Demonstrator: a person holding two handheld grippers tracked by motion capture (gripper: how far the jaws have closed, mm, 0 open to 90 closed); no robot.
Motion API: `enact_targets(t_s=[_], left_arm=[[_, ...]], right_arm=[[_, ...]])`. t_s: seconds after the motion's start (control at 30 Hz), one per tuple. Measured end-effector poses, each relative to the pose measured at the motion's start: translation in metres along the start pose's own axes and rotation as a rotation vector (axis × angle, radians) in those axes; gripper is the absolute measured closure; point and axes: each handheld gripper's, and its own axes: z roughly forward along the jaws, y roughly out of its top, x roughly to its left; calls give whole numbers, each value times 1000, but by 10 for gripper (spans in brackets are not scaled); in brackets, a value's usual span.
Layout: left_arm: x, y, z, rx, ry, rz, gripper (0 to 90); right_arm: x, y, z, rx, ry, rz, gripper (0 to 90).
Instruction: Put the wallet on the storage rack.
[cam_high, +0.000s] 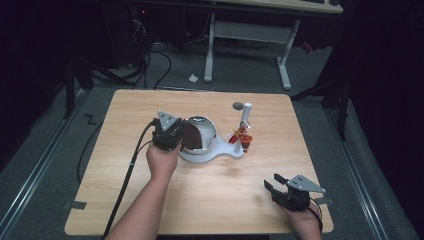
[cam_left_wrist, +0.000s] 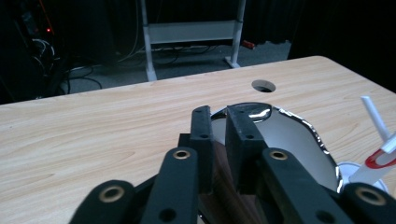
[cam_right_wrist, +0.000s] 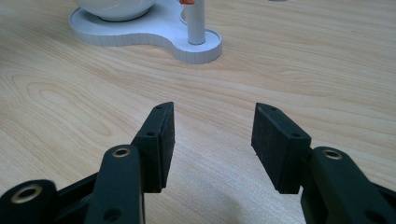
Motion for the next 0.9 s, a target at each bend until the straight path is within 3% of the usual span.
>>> enact_targets(t_s=[0.3,0.67,0.9], left_arm=[[1,1,-7,-9,-25,-3,745],[11,4,-29,3,-89,-19,504],[20,1,-48,31,-102,12,362]], right_arm=[[1,0,1,2,4,-4,496],[2,0,2,6,8,-12,497],[2,0,3,11,6,-11,497]])
